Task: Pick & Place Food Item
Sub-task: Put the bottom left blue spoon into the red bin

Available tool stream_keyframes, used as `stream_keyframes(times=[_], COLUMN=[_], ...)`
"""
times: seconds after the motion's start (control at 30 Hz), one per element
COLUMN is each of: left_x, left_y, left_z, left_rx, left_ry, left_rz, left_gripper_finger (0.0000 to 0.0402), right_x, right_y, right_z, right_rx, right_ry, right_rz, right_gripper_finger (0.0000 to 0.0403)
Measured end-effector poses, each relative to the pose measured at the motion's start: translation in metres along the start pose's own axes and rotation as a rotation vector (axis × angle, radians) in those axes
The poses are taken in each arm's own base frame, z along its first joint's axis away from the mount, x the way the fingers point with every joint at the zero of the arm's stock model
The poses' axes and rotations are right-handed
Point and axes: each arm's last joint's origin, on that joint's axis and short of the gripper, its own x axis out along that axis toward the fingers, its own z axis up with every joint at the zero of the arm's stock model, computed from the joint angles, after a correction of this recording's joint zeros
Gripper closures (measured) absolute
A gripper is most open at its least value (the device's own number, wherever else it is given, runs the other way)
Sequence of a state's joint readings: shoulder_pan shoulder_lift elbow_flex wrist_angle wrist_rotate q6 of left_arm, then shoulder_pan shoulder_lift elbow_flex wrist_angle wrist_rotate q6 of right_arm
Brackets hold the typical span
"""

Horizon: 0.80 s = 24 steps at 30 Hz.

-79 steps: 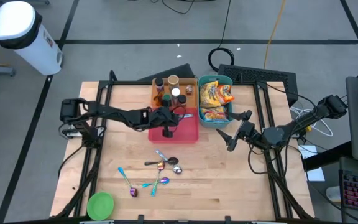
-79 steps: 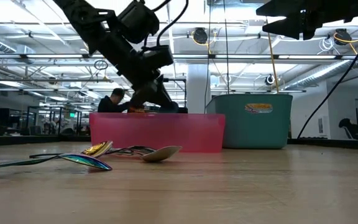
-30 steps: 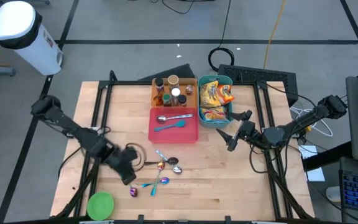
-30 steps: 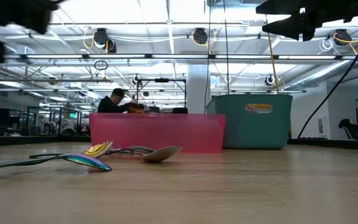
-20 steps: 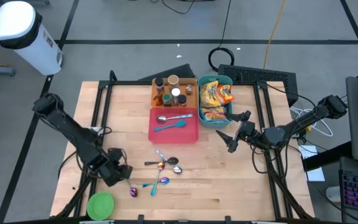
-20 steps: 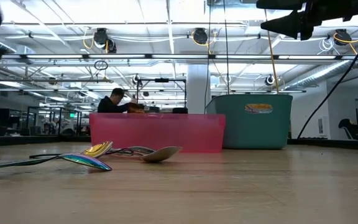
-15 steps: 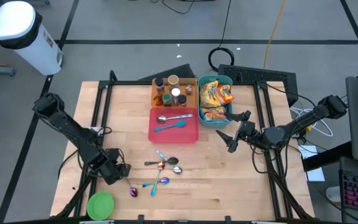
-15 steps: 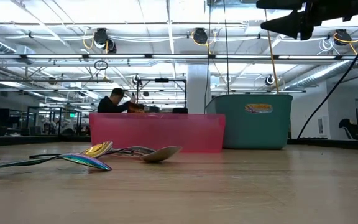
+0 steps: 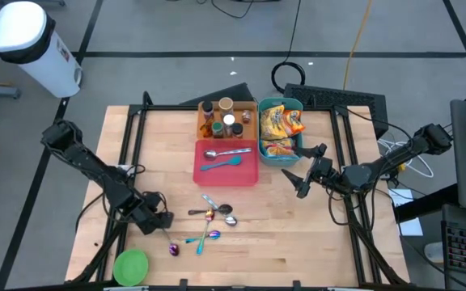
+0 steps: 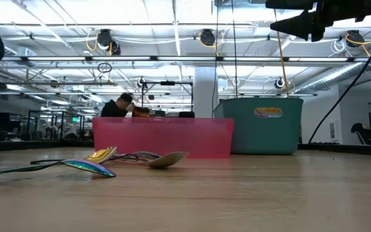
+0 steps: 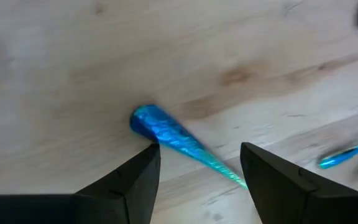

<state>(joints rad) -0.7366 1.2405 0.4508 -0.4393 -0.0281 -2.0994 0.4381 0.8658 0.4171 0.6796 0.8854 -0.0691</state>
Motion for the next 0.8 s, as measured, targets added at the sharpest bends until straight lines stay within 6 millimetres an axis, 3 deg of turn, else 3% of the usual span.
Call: stream_keyframes(times=[0.3, 0.5, 0.63, 0.8], left_x=[0.0, -0.003, -0.006, -0.028], left_y=[-0.017, -0.036, -0.042, -0.066], left_z=[0.01, 0.023, 0.033, 0.03], left_rx=[0.083, 0.301, 0.469, 0.533], left_ry=[-0.148, -0.275, -0.23, -0.124], left_rz=[-0.19, -0.312, -0.283, -0.373], left_gripper_finger=[0.0174, 0.0174, 0.0174, 0.0174], right_x=[0.0, 0.0, 0.0, 0.0], right_y=[0.0, 0.0, 0.0, 0.0], right_z=[0.0, 0.0, 0.0, 0.0], right_rx=[0.001, 0.002, 0.005, 0.005], right_ry=[0.0, -0.001, -0.003, -0.003], right_rz=[0.0, 0.0, 0.0, 0.0], right_gripper_finger=[0.0012, 0.0012, 0.0012, 0.0012])
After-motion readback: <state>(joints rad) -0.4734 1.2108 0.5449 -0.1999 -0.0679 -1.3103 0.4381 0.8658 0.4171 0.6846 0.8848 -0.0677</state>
